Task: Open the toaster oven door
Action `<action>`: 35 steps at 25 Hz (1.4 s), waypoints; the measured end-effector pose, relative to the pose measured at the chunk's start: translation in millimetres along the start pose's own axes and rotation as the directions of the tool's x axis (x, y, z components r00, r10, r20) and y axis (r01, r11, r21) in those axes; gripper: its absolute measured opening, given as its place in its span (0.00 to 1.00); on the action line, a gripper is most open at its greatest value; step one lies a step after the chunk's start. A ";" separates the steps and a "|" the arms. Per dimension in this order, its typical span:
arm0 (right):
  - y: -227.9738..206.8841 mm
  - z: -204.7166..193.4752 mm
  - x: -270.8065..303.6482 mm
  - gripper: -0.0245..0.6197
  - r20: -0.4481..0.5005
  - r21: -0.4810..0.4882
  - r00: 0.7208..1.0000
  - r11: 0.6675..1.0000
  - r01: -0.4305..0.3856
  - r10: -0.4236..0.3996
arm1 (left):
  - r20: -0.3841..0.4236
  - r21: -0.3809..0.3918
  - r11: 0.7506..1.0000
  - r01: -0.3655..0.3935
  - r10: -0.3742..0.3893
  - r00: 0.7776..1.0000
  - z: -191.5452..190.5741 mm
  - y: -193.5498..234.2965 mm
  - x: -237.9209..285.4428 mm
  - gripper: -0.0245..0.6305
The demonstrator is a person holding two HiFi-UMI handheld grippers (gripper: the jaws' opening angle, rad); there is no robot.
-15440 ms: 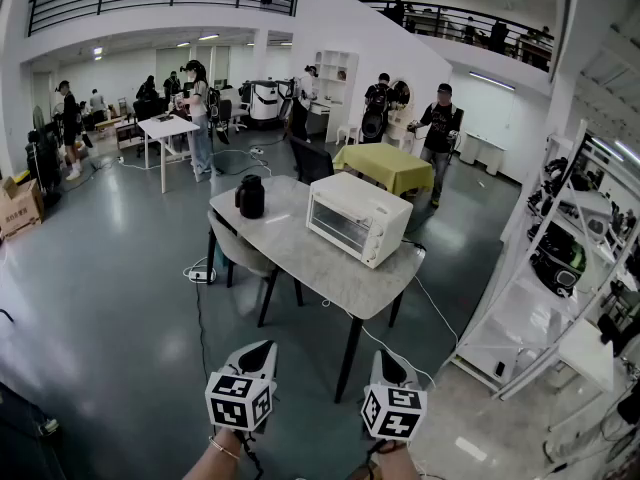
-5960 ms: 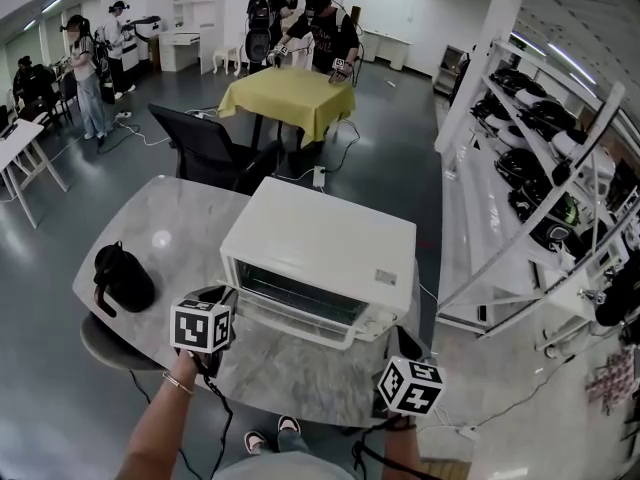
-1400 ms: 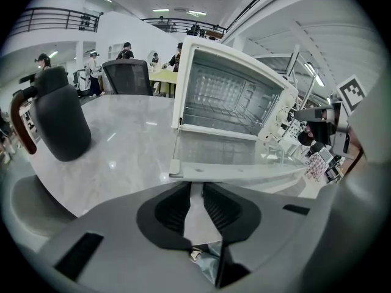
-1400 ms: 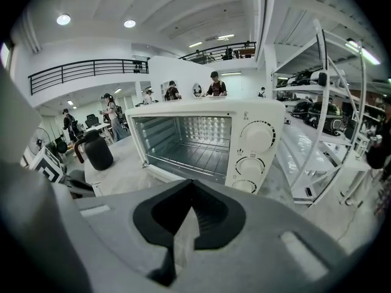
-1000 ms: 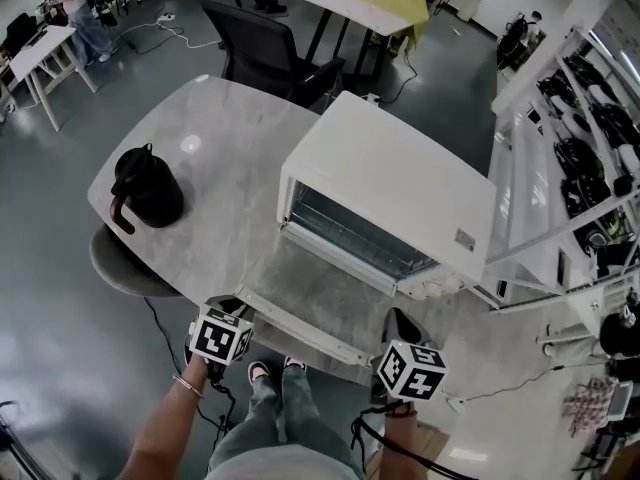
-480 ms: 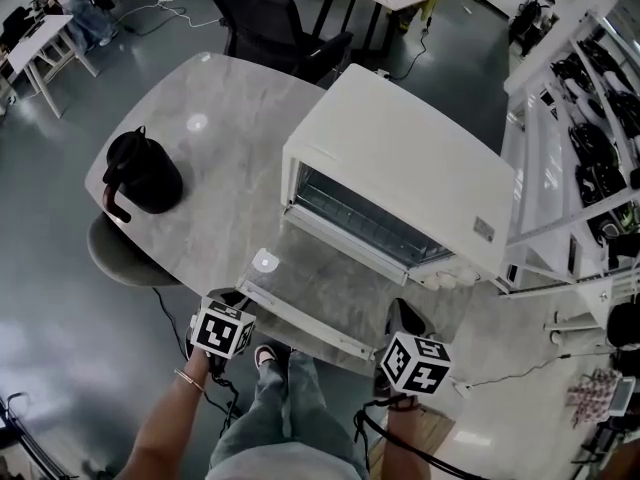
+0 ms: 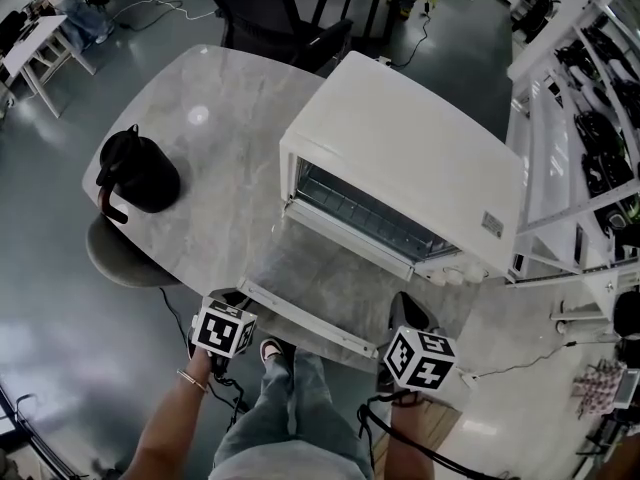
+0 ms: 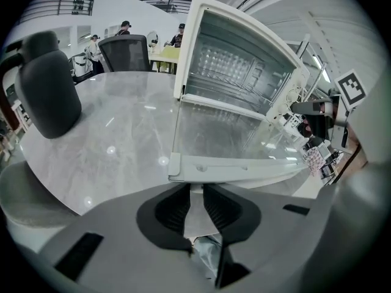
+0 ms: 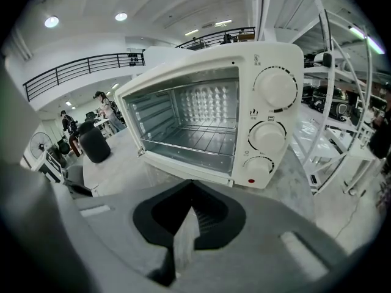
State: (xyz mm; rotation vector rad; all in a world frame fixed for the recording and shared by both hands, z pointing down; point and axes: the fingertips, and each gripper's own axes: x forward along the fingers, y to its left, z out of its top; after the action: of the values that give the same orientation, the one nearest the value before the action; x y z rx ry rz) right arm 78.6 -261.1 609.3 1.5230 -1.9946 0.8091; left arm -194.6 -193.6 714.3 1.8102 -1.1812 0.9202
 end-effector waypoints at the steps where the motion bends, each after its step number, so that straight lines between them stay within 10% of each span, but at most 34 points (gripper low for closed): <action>1: 0.1 -0.2 0.7 0.05 -0.001 0.001 1.000 1.000 0.000 0.000 | -0.002 -0.002 1.000 0.002 -0.002 1.000 -0.4 0.3 0.7 0.14; 35: 12.7 29.6 -40.7 0.05 0.074 -0.073 0.997 0.997 -0.010 0.015 | 0.234 -0.202 0.978 0.046 0.002 0.972 9.4 -0.2 -69.6 0.11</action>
State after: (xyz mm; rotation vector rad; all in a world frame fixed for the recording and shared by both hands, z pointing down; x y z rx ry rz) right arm 75.5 -252.4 558.2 1.5212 -2.0655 0.6865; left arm -214.4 -175.4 649.4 1.7917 -1.3452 0.5588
